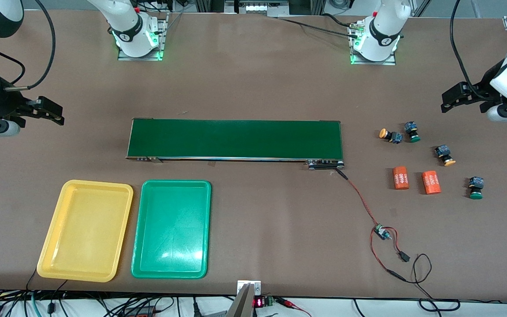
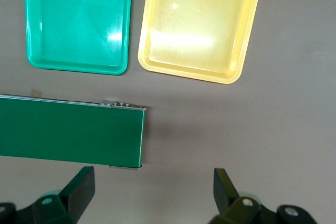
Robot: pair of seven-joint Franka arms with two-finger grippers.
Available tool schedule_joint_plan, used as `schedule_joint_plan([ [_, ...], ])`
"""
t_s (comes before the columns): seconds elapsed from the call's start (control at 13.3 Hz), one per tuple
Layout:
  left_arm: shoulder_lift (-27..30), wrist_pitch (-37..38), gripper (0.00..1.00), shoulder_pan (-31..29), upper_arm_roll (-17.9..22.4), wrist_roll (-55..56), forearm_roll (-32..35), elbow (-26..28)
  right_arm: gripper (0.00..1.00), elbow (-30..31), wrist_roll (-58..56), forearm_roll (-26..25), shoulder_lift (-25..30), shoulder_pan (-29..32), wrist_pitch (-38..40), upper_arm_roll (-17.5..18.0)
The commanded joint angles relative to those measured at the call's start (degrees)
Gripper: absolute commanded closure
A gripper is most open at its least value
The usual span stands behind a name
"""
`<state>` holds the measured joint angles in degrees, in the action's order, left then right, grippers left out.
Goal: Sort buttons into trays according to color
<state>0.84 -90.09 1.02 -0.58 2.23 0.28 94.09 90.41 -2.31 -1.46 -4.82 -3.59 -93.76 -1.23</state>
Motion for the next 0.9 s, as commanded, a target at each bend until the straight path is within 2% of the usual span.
schedule_joint_plan([
  [0.0, -1.2, 1.58, 0.0, -0.05, -0.03, 0.67, 0.95, -2.15, 0.0, -0.68, 2.21, -1.0, -0.1, -0.37, 0.42, -0.18],
  [0.3, -1.37, 1.58, 0.0, -0.22, -0.03, 0.76, 0.95, -2.15, 0.0, -0.93, 2.4, -0.91, -0.27, -0.37, 0.42, -0.18],
  [0.53, -5.14, 2.19, 0.0, -0.31, 0.23, 0.76, 0.34, -3.29, 0.0, -0.93, 2.49, -0.83, -0.27, -0.28, 0.51, -0.18],
  [0.83, -6.12, 2.99, 0.0, 0.13, 0.23, 0.67, -0.45, -3.82, 0.0, -0.93, 2.49, -0.74, -0.27, -0.37, 0.51, -0.18],
])
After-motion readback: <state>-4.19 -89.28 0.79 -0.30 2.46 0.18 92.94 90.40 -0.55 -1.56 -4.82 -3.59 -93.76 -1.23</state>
